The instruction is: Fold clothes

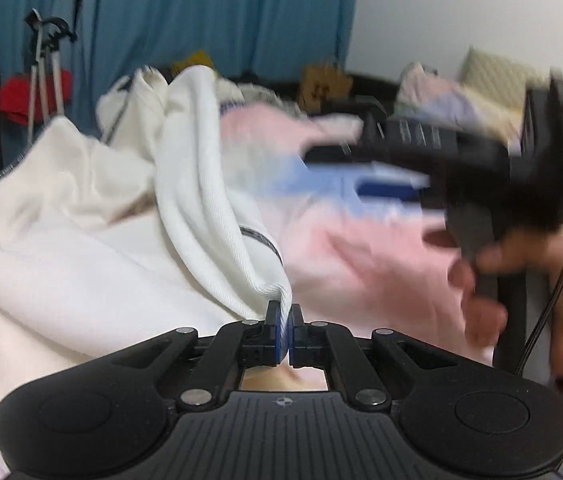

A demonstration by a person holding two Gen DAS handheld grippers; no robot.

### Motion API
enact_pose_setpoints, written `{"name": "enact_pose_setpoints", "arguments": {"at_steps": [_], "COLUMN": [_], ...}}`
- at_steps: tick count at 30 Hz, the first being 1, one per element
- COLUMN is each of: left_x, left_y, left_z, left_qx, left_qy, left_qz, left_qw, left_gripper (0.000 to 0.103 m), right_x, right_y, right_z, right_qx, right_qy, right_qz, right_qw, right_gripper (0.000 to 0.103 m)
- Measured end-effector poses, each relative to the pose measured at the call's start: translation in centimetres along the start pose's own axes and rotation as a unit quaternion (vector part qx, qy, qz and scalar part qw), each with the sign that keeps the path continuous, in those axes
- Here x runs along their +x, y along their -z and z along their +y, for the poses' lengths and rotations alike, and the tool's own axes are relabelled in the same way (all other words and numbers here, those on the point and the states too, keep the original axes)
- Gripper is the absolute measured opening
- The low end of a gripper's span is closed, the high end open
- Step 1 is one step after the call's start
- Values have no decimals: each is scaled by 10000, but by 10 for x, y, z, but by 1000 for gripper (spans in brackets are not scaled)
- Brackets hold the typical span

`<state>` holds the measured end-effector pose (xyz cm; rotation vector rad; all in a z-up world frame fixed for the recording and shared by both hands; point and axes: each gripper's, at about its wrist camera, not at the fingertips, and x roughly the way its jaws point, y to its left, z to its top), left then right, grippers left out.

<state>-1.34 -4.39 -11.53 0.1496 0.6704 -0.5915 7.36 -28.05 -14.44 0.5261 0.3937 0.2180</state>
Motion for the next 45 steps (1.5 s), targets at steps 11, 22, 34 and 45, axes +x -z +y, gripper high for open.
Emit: {"name": "enact_pose_setpoints", "arguments": {"at_steps": [11,22,34,45], "left_x": [5,27,70,70], "left_y": [6,4,1,-8], "left_z": [6,13,26,25], "left_qx": [-143,-517,-697,-601], "left_qy": [23,215,578,620], "left_qz": [214,305,576,185], "left_qw": [9997,9980,9942,9961], "left_gripper": [3,4,4,4], "right_x": [49,174,262,198], "right_y": [-5,-37,-51,-107], "right_z": [-18,-115,-150,-123], "right_qx": [674,1858,1829,1134], "right_qy": [-698,-383,-628,-276], "right_qz": [496,619,416,-1000], "right_qw": [9940,9799,9802,9881], "right_gripper": [74,51,13,6]}}
